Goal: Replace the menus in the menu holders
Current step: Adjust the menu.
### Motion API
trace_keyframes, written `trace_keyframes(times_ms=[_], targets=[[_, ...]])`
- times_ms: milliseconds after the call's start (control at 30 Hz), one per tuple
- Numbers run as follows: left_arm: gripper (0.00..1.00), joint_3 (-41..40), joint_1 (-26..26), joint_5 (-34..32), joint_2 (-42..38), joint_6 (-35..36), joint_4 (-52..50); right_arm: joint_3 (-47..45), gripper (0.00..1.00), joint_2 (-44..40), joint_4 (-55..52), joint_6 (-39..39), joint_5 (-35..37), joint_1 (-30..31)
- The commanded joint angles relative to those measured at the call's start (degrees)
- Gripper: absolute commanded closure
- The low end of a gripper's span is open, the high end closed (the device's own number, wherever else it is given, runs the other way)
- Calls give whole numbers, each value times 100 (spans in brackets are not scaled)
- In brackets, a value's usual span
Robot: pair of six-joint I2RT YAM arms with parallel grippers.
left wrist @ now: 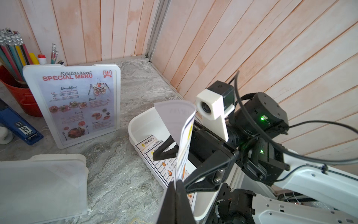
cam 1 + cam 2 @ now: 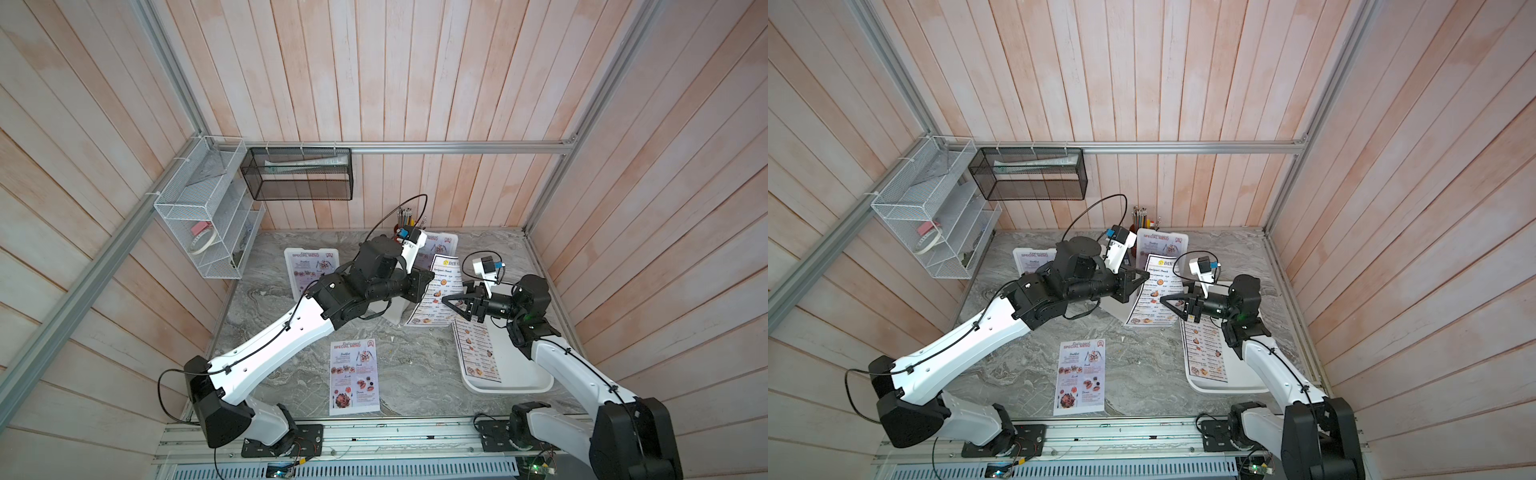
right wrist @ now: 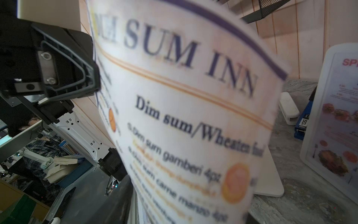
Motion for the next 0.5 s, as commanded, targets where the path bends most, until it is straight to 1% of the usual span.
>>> trace_keyframes(times_ms=[0, 167, 367, 467], targets=[[100, -92, 76, 50, -168, -16, 93, -54, 39, -250, 144, 20, -93, 20], [100, -131, 90, 75, -178, -14, 107, -176, 39, -356, 67, 144, 71, -51], [100, -128, 98, 212, -234, -21, 146, -312, 38, -278, 501, 532, 4, -149], [100, -117, 96, 335, -232, -32, 179, -239, 36, -184, 551, 573, -39, -149]])
